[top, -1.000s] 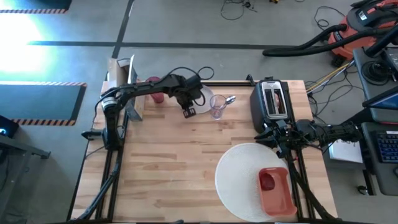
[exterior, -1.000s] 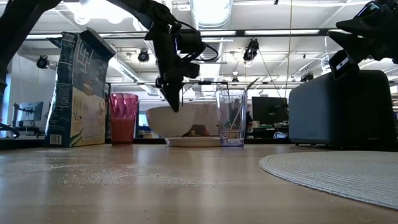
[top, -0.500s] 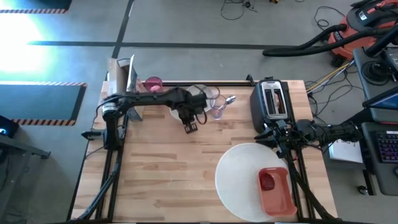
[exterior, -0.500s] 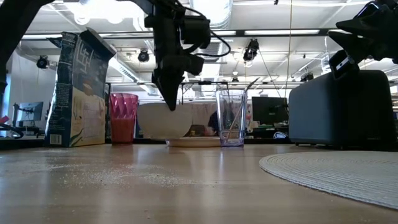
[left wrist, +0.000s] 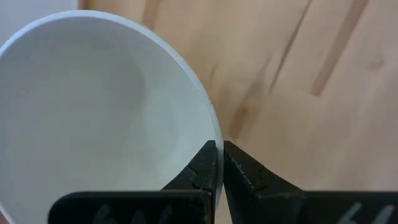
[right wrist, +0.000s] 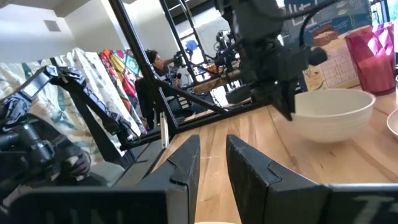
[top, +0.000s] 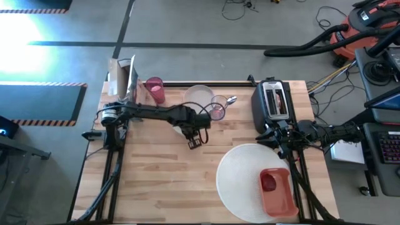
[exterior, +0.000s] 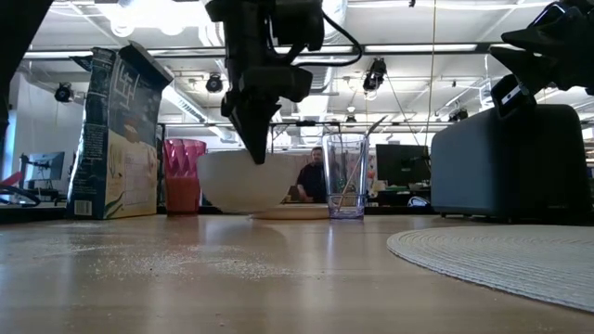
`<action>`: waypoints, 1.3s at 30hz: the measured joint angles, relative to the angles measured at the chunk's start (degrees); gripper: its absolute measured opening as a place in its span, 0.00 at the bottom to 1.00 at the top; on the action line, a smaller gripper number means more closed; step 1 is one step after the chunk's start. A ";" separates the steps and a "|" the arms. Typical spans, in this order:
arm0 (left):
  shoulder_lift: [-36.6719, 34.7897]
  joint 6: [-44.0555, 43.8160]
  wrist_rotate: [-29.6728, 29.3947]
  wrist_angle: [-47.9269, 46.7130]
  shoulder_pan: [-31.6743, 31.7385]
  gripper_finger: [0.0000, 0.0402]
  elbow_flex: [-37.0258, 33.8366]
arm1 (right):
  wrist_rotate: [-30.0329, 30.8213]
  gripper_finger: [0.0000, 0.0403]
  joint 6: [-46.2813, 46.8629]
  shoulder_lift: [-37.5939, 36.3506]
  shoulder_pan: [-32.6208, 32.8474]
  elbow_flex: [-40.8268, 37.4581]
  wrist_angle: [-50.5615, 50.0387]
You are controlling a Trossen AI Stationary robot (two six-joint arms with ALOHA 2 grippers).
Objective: Arrange a breakfast setting
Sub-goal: Move the white bowl to the center of the table, then move the tablemat to the center of the table
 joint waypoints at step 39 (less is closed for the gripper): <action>0.24 -14.55 -4.46 5.49 -11.74 0.45 -3.21 | 0.01 0.17 0.00 0.02 0.01 -0.01 0.00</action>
